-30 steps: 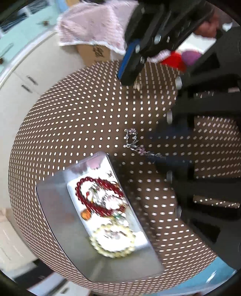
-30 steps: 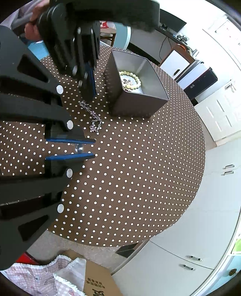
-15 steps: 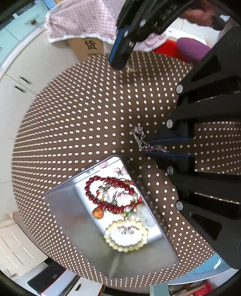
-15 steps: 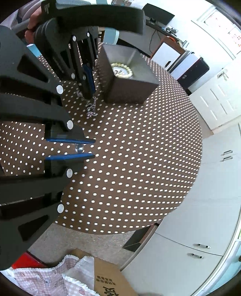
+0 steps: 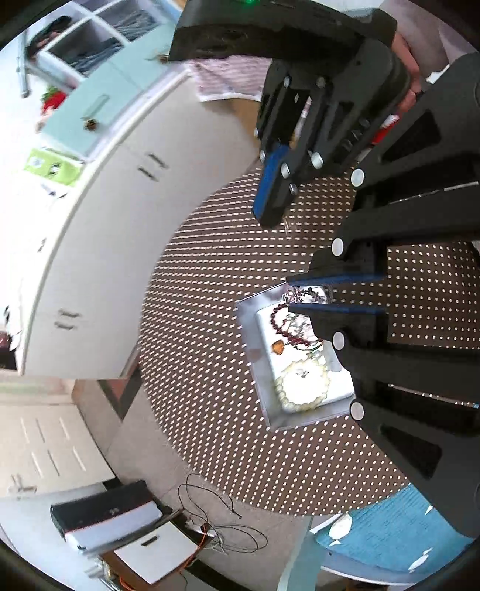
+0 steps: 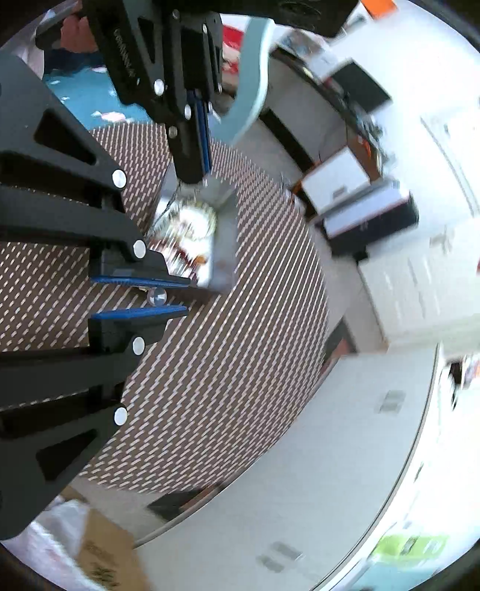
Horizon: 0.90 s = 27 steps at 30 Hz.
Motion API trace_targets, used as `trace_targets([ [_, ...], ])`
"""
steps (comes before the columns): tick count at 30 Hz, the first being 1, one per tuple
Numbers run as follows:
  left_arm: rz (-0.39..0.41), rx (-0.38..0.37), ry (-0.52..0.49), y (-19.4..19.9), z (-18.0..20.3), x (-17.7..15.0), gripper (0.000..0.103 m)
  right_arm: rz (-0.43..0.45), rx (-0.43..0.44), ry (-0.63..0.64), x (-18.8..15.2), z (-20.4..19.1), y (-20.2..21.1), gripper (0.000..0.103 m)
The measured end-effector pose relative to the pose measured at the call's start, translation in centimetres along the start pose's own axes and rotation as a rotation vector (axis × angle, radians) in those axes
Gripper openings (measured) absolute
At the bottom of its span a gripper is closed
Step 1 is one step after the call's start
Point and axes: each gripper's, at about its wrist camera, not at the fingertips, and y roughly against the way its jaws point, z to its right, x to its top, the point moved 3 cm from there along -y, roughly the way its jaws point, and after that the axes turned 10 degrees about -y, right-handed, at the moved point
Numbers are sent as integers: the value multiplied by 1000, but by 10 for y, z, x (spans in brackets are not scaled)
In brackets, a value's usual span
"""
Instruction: Organize jewelry
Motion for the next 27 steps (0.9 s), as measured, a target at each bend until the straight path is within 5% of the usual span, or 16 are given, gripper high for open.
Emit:
trace_targets([
  [4,34,48,50,22,-2,7,9,-28,75,54,11,-23,-9,10],
  [6,22,78,87,4,1,4,10,-47,74,56,11,-27,-13,14],
  [8,-1,99,106,-3,-4,-1,21,-45,44,46,11,-26,-14,40],
  [14,-16,140,134,-26,-11,-17,32,-22,-11,23,7,-24,3,40],
  [20,77,212,98,-19,-15,-35,50,105,-49,-23,3,-34,56,50],
  [27,221,290,73,38,-6,-40,51,298,-87,-56,-1,-63,123,65],
])
